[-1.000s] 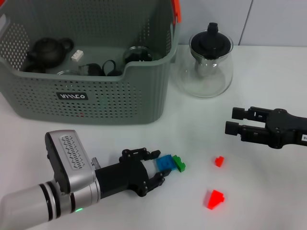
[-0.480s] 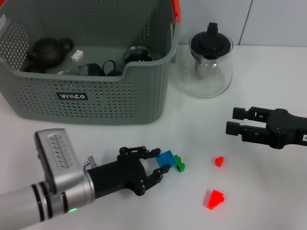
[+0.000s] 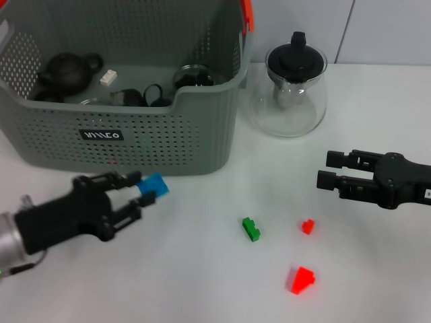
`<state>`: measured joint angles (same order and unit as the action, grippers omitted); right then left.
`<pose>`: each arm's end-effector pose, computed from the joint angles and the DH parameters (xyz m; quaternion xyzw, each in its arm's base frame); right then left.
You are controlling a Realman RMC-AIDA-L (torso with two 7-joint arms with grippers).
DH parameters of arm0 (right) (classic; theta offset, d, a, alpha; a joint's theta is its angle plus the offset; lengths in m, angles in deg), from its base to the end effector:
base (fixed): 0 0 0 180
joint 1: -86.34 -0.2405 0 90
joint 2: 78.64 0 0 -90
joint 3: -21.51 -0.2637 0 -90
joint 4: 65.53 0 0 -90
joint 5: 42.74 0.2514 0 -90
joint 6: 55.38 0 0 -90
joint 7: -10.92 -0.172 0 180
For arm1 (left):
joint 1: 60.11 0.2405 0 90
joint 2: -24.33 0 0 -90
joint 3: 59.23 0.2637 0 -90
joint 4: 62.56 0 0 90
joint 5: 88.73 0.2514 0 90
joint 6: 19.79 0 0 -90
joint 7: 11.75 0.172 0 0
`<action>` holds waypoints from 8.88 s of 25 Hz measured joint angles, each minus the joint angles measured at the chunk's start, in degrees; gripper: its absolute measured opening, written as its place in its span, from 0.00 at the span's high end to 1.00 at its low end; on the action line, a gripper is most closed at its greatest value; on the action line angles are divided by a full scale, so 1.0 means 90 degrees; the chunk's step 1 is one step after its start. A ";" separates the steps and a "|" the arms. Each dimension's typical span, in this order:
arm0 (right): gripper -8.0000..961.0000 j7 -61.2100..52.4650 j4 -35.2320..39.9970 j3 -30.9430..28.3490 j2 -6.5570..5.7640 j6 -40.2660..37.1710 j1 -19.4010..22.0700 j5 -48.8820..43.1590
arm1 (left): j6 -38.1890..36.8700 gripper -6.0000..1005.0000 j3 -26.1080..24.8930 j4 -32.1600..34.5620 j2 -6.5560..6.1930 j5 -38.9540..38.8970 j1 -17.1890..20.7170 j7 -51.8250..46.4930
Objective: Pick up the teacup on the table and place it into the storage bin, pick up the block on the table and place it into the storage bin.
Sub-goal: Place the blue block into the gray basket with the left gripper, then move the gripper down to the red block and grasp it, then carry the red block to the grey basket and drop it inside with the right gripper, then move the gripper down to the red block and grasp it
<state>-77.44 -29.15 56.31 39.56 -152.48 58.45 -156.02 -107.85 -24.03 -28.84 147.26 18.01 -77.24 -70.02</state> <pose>0.2896 0.3520 -0.0100 -0.8993 0.3044 0.3026 0.0836 -0.3421 0.3075 -0.0441 -0.9047 -0.1996 -0.2871 0.2434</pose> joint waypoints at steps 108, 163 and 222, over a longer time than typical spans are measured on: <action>0.45 -0.5171 0.2811 0.5729 0.0245 0.1148 -0.1854 -0.3765 | -0.1728 0.08 -0.0961 0.0753 0.0033 0.1258 0.0381 -0.0430; 0.79 -0.4145 0.3260 0.4052 0.0207 0.0541 -0.1417 -0.2697 | -0.2030 0.08 -0.1177 0.0794 -0.0058 0.1719 0.0447 -0.0486; 0.12 -0.3786 0.5507 0.3685 0.0103 -0.0542 0.0127 -0.1070 | -0.2221 0.08 -0.1557 0.0710 -0.0084 0.1989 0.0284 -0.0499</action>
<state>-111.51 20.42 89.48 40.49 -157.35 59.59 -165.65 -127.85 -38.04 -22.45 146.50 35.91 -74.68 -74.51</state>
